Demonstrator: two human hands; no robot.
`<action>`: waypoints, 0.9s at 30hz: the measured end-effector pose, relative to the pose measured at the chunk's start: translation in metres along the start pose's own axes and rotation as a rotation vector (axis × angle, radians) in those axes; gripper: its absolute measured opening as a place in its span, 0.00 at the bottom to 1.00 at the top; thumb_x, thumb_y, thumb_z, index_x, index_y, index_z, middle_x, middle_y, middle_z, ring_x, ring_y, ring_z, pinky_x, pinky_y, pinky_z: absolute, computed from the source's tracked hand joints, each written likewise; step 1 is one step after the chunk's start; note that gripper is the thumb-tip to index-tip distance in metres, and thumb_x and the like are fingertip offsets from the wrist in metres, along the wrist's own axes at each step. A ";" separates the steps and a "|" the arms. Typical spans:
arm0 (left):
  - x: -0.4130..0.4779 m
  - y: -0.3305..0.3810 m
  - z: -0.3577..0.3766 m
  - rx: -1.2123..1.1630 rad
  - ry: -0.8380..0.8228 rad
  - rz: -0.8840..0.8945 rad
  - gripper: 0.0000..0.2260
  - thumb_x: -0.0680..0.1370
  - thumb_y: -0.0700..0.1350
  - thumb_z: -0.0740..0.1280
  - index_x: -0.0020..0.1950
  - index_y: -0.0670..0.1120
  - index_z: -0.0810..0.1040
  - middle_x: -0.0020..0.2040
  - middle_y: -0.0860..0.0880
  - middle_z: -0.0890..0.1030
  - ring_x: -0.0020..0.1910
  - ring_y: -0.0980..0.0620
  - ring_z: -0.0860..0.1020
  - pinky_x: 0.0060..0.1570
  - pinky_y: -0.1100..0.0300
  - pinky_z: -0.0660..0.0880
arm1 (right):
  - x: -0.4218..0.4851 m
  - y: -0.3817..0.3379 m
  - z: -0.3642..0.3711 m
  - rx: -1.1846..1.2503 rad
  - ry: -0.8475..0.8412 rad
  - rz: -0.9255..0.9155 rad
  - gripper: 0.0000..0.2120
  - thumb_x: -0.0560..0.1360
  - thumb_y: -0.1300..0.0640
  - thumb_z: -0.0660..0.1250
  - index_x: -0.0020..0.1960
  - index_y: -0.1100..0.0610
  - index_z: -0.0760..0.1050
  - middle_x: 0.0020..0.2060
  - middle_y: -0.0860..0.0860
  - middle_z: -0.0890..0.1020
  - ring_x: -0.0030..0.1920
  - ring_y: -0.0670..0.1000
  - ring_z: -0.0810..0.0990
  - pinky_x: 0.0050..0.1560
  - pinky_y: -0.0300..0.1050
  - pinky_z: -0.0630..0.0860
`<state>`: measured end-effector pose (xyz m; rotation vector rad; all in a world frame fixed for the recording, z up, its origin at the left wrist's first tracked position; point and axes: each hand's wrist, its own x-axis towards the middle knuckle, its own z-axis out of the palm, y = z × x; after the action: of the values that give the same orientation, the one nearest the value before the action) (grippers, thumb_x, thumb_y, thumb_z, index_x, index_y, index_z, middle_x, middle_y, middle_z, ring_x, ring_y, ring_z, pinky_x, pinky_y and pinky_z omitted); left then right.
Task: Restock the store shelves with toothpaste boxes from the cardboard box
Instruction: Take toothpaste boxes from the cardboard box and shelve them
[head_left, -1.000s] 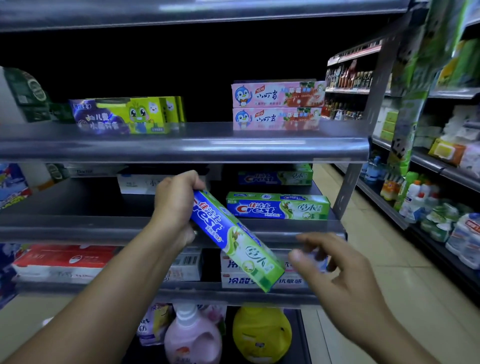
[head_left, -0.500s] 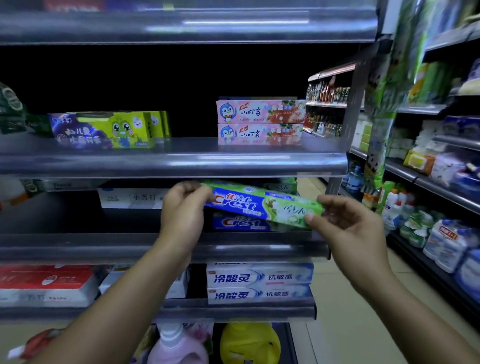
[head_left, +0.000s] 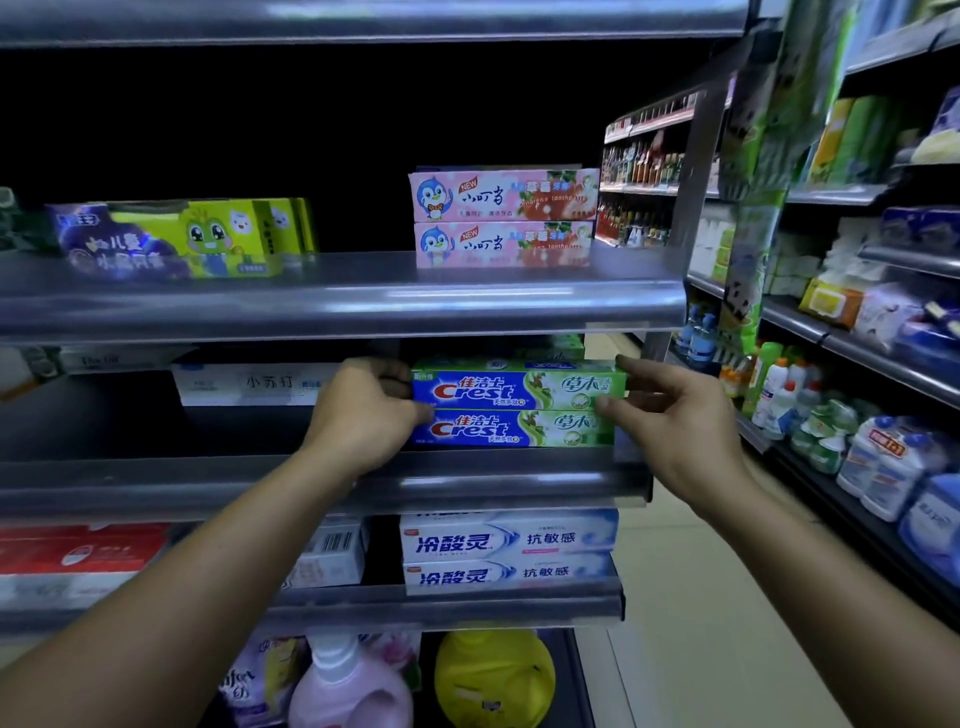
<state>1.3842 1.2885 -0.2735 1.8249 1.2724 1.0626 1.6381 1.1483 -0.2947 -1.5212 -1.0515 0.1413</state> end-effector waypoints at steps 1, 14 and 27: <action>0.002 -0.001 -0.002 0.018 0.017 -0.001 0.15 0.66 0.42 0.84 0.44 0.49 0.80 0.42 0.51 0.86 0.45 0.49 0.84 0.49 0.51 0.82 | 0.001 0.000 -0.001 0.000 -0.019 0.014 0.26 0.69 0.57 0.81 0.66 0.50 0.81 0.41 0.43 0.84 0.36 0.34 0.81 0.38 0.28 0.75; 0.036 0.006 -0.002 0.298 0.040 -0.043 0.11 0.72 0.52 0.80 0.43 0.52 0.78 0.46 0.52 0.79 0.37 0.57 0.75 0.36 0.64 0.70 | 0.045 -0.022 0.016 -0.382 -0.156 -0.010 0.19 0.70 0.58 0.80 0.58 0.54 0.79 0.45 0.55 0.86 0.49 0.57 0.83 0.52 0.51 0.79; 0.043 0.001 0.002 0.372 0.044 -0.022 0.16 0.72 0.53 0.79 0.55 0.47 0.85 0.59 0.47 0.85 0.49 0.49 0.79 0.46 0.61 0.70 | 0.056 -0.013 0.033 -0.440 -0.145 0.071 0.24 0.71 0.58 0.78 0.63 0.56 0.74 0.55 0.55 0.84 0.55 0.58 0.82 0.51 0.48 0.78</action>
<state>1.3943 1.3285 -0.2631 2.0604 1.5970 0.9017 1.6438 1.2082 -0.2670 -1.9693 -1.1970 0.0722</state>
